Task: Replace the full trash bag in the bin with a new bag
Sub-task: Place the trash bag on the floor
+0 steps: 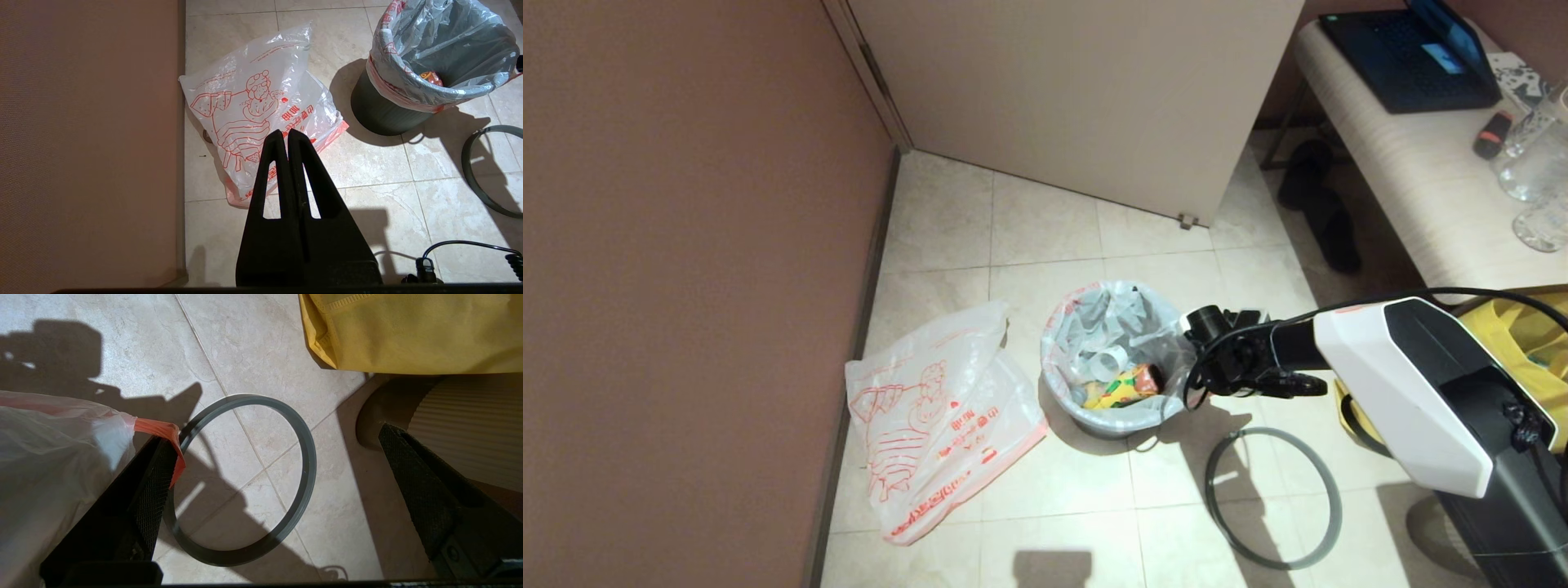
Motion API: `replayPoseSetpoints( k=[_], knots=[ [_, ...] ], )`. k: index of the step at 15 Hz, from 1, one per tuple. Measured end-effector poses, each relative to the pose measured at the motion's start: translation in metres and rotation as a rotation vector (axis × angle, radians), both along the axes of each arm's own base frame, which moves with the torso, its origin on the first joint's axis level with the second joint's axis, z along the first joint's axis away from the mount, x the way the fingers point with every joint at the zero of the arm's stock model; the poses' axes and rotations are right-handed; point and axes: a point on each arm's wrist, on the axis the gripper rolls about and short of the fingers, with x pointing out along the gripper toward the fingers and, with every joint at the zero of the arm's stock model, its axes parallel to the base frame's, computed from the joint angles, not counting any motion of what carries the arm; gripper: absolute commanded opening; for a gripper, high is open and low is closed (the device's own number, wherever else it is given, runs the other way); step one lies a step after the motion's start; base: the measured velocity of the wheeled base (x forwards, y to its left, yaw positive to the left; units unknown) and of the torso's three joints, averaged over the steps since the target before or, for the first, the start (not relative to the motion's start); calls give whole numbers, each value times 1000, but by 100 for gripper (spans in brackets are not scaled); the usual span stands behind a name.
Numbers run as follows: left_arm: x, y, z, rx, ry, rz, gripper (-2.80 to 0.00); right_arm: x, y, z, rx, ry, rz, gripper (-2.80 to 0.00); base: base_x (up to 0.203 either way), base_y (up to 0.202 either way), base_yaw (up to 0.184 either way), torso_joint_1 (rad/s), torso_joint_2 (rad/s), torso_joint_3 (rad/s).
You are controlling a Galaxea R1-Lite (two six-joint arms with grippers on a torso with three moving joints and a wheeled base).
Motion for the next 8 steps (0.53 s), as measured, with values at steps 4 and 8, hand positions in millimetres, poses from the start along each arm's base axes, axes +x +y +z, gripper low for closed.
replayPoseSetpoints(
  k=[4,8],
  knots=[
    [0,0,0,0,0,0,-280,5,1,-16,15,6,17,0,0,0,0,0,0,0],
    [0,0,0,0,0,0,-280,20,-1,-50,12,-12,70,0,0,0,0,0,0,0]
  ],
)
